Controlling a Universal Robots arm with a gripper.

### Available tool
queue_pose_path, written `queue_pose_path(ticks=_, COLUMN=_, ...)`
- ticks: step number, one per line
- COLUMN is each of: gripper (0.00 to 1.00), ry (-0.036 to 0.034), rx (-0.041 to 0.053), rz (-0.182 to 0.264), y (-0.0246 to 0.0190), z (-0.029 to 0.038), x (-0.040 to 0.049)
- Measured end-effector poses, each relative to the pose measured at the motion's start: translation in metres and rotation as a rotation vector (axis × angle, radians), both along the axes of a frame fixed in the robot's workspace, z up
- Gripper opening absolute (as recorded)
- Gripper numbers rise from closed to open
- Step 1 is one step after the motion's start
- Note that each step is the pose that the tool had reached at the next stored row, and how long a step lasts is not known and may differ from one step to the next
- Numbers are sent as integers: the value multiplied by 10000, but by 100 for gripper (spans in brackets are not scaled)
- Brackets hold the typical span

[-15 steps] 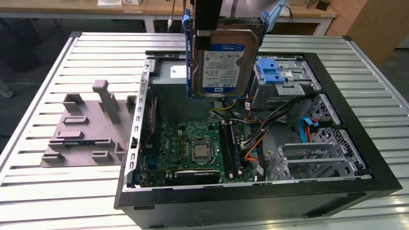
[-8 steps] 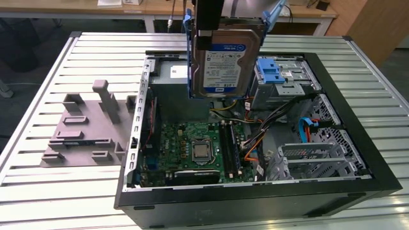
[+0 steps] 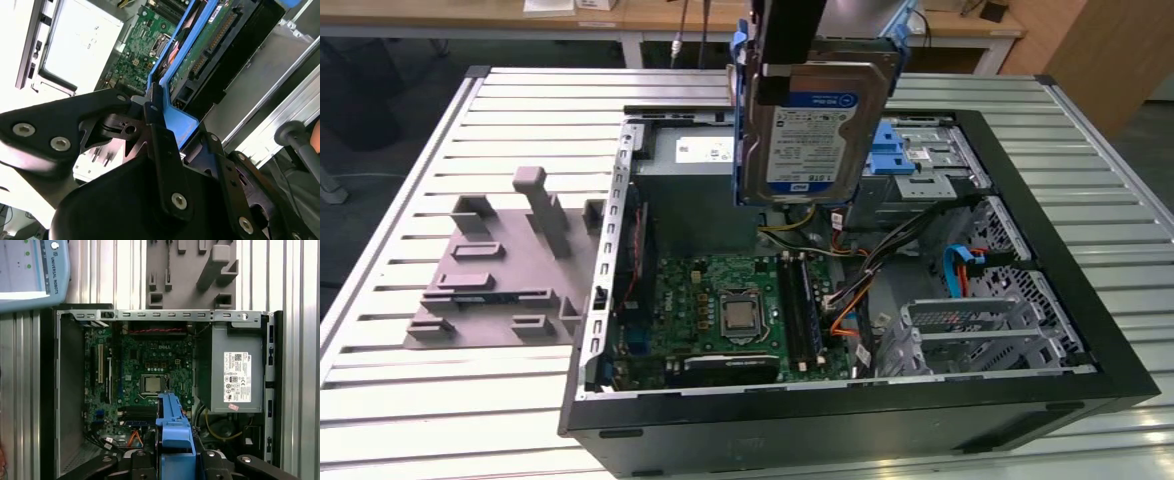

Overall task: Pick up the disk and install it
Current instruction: 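Insert the disk into the insertion slot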

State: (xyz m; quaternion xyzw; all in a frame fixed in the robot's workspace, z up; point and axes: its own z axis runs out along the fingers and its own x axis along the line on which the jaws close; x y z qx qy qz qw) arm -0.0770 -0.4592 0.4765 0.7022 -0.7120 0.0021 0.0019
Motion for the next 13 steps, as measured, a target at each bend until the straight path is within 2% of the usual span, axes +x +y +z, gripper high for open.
queue_pose_path(ticks=3, gripper=36, ry=0, rx=0, rz=-1, y=-44, z=-3, x=4)
queue_pose_path(ticks=9, gripper=36, ry=0, rx=0, rz=-1, y=-212, z=-8, x=4)
queue_pose_path(ticks=13, gripper=36, ry=0, rx=-8, rz=-1, y=-309, z=-12, x=5)
